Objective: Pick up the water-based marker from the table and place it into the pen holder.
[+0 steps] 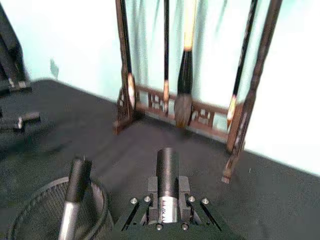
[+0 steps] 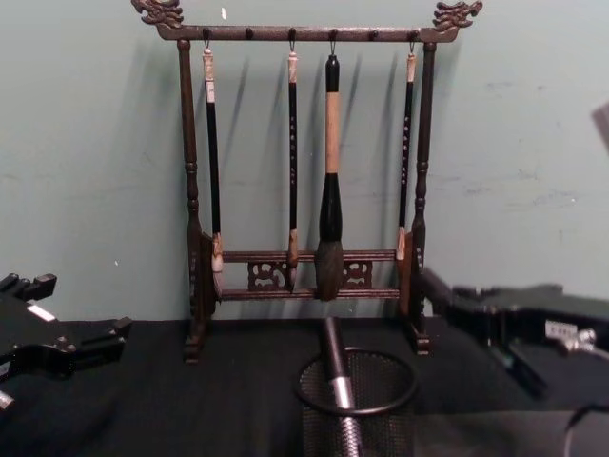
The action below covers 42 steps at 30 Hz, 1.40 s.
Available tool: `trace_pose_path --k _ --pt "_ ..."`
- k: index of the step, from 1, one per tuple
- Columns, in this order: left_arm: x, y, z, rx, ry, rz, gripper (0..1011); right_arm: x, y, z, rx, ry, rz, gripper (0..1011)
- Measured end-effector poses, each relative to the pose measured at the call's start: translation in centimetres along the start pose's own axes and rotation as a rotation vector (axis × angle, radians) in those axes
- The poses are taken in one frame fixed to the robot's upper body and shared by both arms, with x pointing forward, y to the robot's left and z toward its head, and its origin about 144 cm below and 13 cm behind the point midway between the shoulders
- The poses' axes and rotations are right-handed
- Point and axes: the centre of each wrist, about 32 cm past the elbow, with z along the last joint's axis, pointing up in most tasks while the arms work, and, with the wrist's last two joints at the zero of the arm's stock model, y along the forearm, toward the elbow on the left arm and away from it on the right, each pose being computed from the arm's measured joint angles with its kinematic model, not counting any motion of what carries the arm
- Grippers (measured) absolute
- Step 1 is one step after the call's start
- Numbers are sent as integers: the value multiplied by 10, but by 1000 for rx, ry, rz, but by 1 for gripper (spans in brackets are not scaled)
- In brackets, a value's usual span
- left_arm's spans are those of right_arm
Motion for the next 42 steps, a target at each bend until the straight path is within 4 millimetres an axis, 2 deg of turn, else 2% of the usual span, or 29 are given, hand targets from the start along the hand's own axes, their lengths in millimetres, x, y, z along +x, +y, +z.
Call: trace_pose_path --k 5,16,26,42 --pt "0 0 0 0 0 0 1001 -1 1 4 98 -9 0 239" --pt "0 0 0 0 0 0 1001 -8 15 13 183 -25 36 239" --pt "0 0 0 0 0 0 1001 -18 31 21 214 -30 100 239" --pt "0 0 0 0 0 0 1001 -34 50 20 208 -17 175 239"
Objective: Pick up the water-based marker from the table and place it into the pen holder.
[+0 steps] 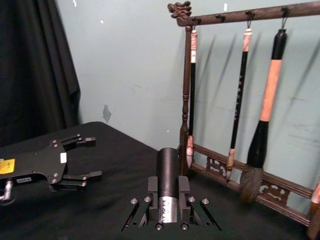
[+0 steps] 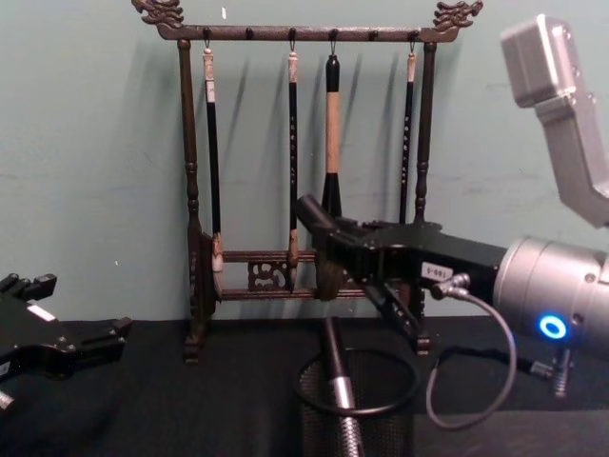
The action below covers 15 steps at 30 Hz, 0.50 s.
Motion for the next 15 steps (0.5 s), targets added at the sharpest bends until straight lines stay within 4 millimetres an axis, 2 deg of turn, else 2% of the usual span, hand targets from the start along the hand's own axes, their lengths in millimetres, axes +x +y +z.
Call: trace_pose_path --k 15 --pt "0 0 0 0 0 0 1001 -7 9 -9 -34 22 36 239"
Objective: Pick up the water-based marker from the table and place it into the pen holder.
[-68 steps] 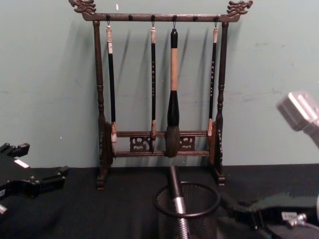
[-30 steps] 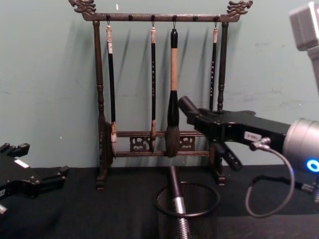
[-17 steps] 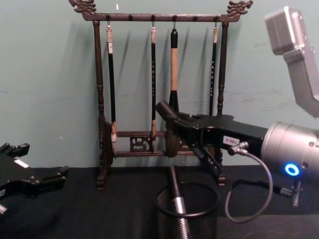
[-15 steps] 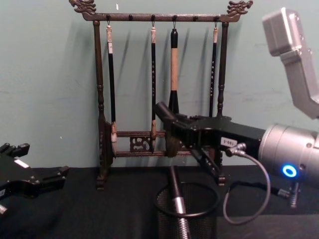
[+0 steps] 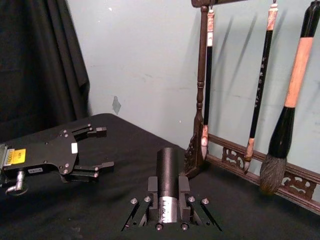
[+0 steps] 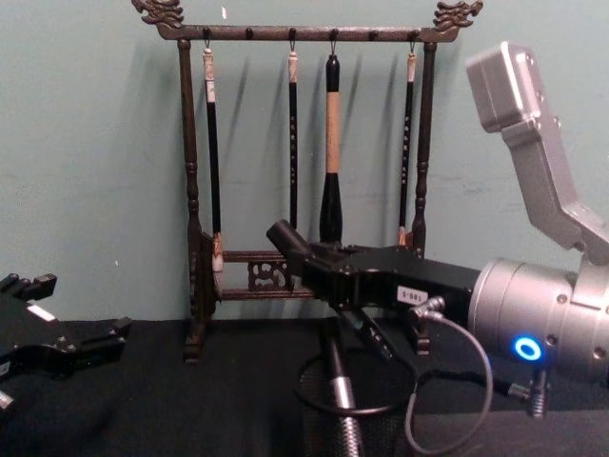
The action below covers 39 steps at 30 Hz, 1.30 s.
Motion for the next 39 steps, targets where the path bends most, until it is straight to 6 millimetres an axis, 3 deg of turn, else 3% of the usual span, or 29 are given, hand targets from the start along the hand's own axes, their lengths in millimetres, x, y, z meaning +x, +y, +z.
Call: trace_pose_path --k 24,26,28,30,31,33,34,39 --pt "0 0 0 0 0 0 1001 -3 1 -4 -20 6 6 243" --pt "0 0 0 0 0 0 1001 -3 1 -4 -20 6 6 278" --pt "0 0 0 0 0 0 1001 -3 1 -4 -20 6 6 378" --pt "0 0 0 0 0 0 1001 -2 1 -4 -20 6 6 417" --pt "0 0 0 0 0 0 1001 -2 1 -4 -20 6 6 502" --pt "0 0 0 0 0 0 1001 -2 1 -4 -20 5 5 531" --pt "0 0 0 0 0 0 1001 -2 1 -4 -20 5 5 604" --pt "0 0 0 0 0 0 1001 -2 1 -4 -20 5 5 760"
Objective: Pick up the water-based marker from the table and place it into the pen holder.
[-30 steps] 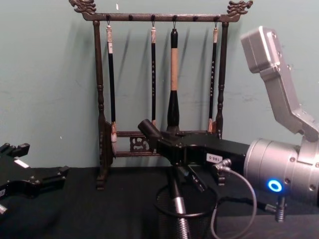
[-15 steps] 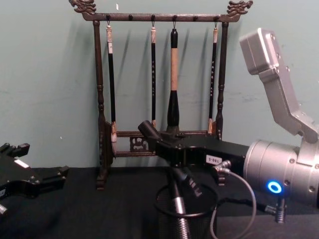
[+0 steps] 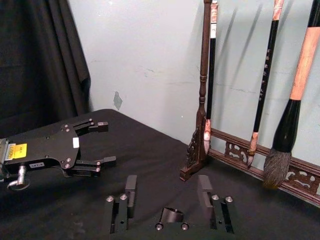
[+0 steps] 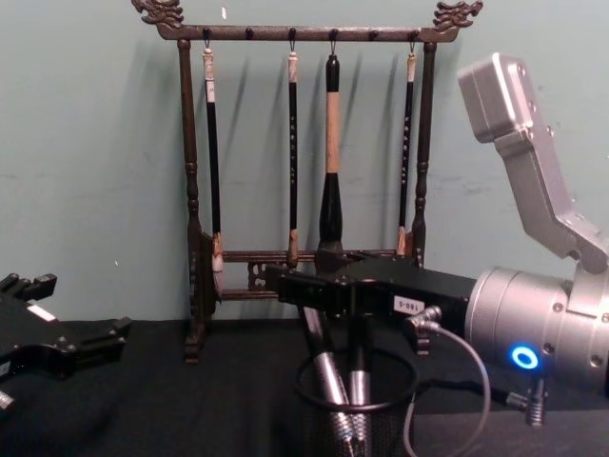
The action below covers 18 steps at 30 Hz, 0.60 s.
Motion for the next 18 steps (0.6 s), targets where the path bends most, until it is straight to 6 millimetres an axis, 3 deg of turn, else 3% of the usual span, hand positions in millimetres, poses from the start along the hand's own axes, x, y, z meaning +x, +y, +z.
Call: trace_pose_path --k 9,18 --pt "0 0 0 0 0 0 1001 0 0 0 0 0 0 1003" --pt "0 0 0 0 0 0 1001 0 0 0 0 0 0 1003"
